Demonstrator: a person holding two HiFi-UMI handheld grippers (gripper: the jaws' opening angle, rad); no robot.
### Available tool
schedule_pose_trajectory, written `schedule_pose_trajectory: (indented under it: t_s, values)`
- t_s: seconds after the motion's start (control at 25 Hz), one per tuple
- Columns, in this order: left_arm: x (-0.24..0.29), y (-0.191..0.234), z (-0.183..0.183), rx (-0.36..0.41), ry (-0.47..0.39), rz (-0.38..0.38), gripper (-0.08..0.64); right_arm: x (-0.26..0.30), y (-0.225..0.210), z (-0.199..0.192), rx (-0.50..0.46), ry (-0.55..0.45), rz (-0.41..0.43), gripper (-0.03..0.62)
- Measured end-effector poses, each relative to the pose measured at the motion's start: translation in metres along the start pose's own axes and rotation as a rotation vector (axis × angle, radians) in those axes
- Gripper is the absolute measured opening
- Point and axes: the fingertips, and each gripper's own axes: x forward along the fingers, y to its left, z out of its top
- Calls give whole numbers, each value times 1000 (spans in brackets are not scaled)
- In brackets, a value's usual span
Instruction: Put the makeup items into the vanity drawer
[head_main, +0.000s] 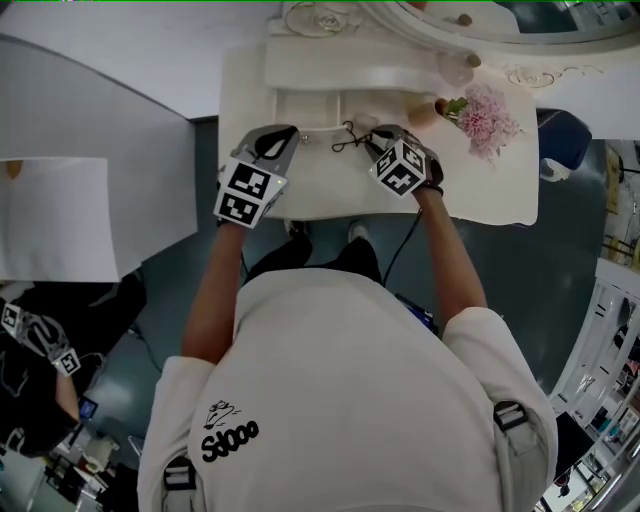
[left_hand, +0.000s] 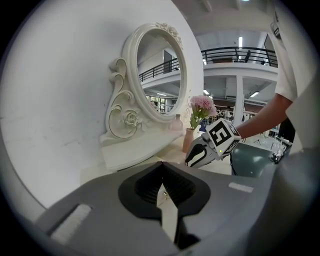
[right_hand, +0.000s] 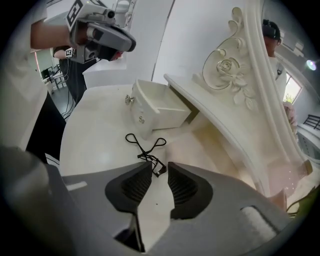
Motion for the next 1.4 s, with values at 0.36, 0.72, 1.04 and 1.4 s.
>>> schedule_pose_trajectory:
  t_s: [0.36, 0.72, 1.04, 1.4]
  values:
    - [-3, 13, -9, -24, 17, 17, 18, 10, 8, -4, -41, 24, 32, 54]
    - [5, 11, 0, -3, 6, -11, 18, 4, 16, -1, -3, 11, 45, 24]
    - [13, 3, 13, 20, -19, -55, 18, -27, 26, 5, -1, -28, 43, 12]
    - [21, -20, 37, 60, -63, -129, 18, -73, 27, 6, 24, -70, -4, 9]
